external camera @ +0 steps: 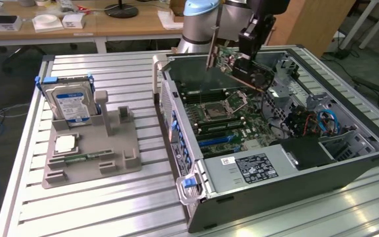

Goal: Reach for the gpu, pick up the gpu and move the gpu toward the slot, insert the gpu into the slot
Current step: 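Insert the gpu into the slot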

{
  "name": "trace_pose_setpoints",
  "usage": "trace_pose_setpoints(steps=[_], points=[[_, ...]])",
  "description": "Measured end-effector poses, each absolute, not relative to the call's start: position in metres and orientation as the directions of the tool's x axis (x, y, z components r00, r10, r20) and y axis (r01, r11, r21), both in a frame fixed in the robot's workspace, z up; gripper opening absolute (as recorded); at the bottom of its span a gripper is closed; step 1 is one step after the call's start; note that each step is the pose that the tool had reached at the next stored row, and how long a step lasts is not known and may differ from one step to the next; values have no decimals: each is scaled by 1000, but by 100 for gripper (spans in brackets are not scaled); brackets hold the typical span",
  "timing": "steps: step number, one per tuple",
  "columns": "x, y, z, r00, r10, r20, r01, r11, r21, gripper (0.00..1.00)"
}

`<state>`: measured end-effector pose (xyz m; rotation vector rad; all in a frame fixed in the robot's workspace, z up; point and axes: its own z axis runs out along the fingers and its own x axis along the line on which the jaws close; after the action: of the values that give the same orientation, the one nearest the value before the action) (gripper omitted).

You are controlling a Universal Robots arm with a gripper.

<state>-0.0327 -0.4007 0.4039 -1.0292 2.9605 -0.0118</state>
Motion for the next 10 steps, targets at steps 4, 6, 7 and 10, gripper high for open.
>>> trace_pose_setpoints(steps=[4,6,7,10], points=[[-33,-401,404,-741,-672,-4,-672,741,-9,26],[-33,-401,403,-717,-698,-4,-697,717,-9,26],[-33,-401,403,-705,-709,-4,-709,705,-9,26],[-33,-401,403,-668,-744,-4,-744,668,-10,26]])
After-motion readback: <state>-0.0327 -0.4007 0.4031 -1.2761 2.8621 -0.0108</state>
